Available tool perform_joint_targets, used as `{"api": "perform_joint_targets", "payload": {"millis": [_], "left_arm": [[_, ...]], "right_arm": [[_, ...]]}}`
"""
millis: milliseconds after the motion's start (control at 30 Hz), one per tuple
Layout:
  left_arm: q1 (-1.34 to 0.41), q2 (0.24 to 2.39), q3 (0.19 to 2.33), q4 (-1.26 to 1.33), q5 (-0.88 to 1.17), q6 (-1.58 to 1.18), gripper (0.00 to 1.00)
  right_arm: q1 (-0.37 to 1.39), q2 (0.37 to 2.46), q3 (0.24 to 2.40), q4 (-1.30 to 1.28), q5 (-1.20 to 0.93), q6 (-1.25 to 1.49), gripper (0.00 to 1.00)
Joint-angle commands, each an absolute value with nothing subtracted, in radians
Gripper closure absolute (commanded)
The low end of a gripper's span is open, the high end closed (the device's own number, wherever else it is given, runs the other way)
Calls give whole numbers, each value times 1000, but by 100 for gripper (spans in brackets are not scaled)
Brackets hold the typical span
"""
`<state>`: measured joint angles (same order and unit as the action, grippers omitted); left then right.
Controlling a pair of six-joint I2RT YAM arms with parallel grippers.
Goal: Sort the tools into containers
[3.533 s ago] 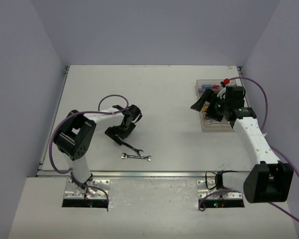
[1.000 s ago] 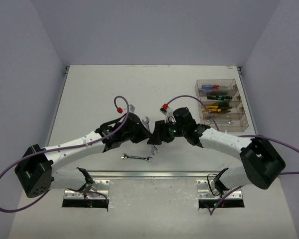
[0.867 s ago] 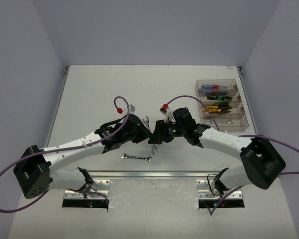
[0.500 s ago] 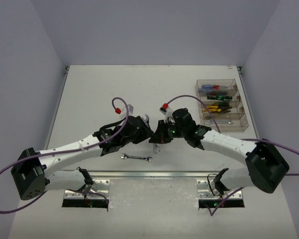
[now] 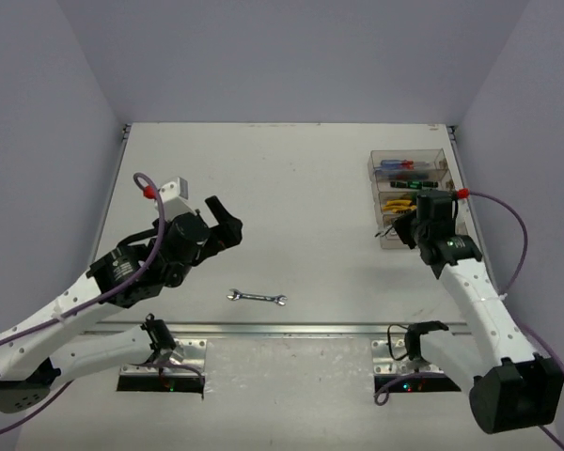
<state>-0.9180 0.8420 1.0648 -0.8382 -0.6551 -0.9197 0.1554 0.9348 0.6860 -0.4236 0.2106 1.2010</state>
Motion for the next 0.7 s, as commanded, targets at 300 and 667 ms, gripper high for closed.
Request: {"api": "perform_joint_targets", "payload": {"millis": [300,667], "left_arm": [[-925,677,929,-930,-772,-832,0],[-925,652,900,-898,-740,-819,0]], "right_arm": [[-142,1421,1221,-873,297,1507,100],[-145,1626,1225,-927,323,1558,100]]}}
